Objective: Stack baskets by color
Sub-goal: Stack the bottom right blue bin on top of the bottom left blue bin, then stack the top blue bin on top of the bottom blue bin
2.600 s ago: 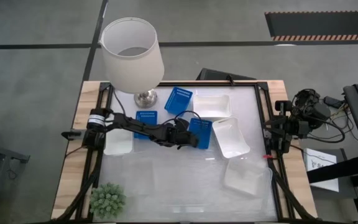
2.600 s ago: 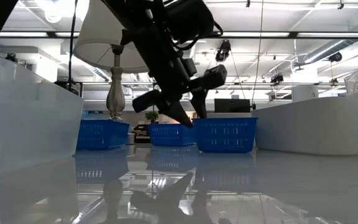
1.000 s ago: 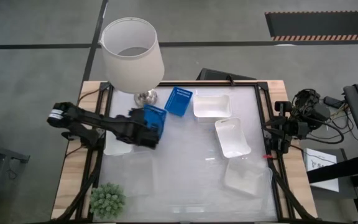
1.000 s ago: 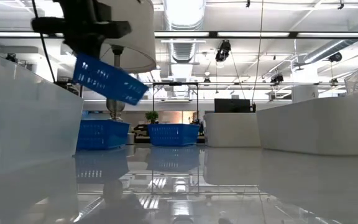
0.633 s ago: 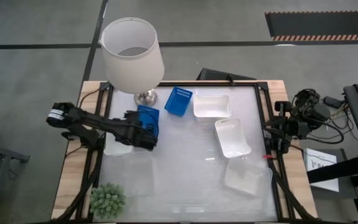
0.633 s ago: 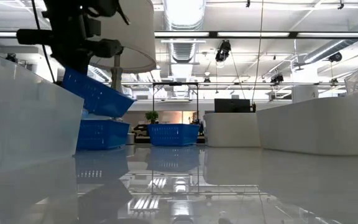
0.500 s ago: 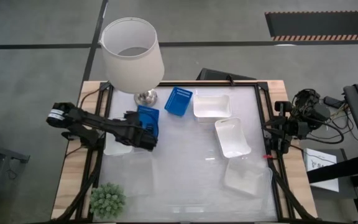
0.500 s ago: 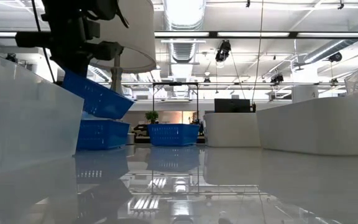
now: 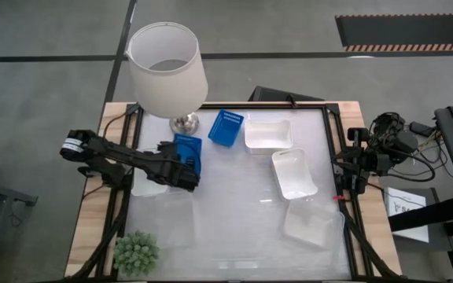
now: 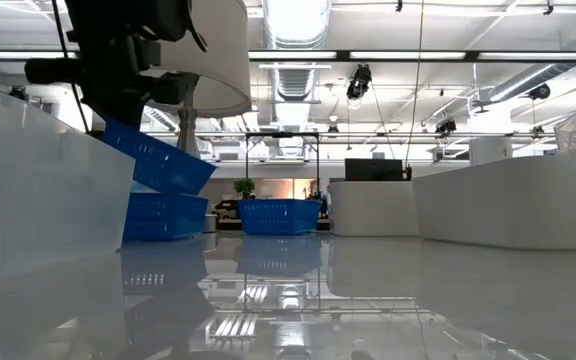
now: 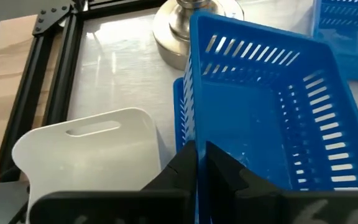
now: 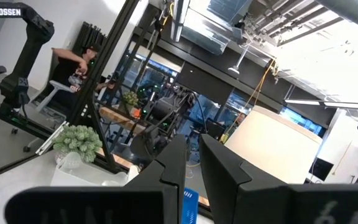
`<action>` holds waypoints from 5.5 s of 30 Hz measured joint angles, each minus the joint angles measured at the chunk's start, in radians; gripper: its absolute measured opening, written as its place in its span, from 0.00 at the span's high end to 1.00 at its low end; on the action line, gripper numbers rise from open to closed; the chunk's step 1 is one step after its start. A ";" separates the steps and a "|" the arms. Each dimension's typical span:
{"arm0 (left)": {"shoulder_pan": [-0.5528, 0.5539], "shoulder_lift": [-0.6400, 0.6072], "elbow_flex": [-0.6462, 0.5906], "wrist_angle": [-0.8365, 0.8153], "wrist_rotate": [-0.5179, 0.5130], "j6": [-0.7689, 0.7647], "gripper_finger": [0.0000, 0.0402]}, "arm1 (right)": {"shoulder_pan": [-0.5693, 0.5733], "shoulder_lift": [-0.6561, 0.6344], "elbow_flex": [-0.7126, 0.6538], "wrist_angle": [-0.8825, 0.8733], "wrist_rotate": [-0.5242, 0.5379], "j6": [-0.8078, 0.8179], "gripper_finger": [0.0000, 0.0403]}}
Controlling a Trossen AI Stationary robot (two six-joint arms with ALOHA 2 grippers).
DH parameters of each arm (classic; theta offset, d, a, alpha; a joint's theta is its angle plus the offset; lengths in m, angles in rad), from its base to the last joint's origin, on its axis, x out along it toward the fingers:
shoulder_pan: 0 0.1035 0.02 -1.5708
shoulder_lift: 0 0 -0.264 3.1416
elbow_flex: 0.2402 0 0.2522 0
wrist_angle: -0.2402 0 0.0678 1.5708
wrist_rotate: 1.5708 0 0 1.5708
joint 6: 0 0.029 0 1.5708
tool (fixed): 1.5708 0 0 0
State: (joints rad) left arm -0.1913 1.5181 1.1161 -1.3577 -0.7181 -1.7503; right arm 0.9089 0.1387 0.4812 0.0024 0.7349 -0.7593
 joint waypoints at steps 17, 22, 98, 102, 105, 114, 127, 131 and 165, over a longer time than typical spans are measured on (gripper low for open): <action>0.000 0.000 -0.028 0.017 -0.004 0.002 0.74 | 0.000 0.000 0.000 -0.006 0.000 0.019 0.91; -0.003 -0.004 -0.001 0.016 -0.002 0.062 0.71 | 0.000 0.000 0.000 -0.006 0.000 0.019 0.91; 0.026 -0.129 -0.185 0.493 0.297 1.477 1.00 | 0.000 0.000 -0.002 -0.043 -0.001 0.053 0.91; 0.026 -0.129 -0.183 0.495 0.298 1.471 1.00 | 0.000 0.000 -0.002 -0.045 -0.001 0.060 0.91; 0.026 -0.129 -0.180 0.508 0.299 1.471 0.97 | 0.000 0.000 -0.001 -0.050 -0.001 0.060 0.91; 0.026 -0.129 -0.130 0.543 0.309 1.468 0.75 | 0.000 0.000 -0.001 -0.050 -0.001 0.066 0.91; 0.037 -0.074 -0.108 1.302 0.224 1.760 0.71 | 0.000 0.000 -0.001 -0.050 -0.001 0.078 0.91; 0.088 0.014 -0.085 1.366 0.222 1.875 0.71 | 0.000 0.000 -0.001 -0.050 -0.001 0.081 0.91; 0.455 0.369 0.117 1.096 0.545 2.071 0.71 | 0.000 0.000 0.000 -0.051 -0.001 0.050 0.91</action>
State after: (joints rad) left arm 0.2637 1.8869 1.2335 -0.2617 -0.1726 0.3210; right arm 0.9092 0.1387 0.4812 -0.0485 0.7341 -0.7098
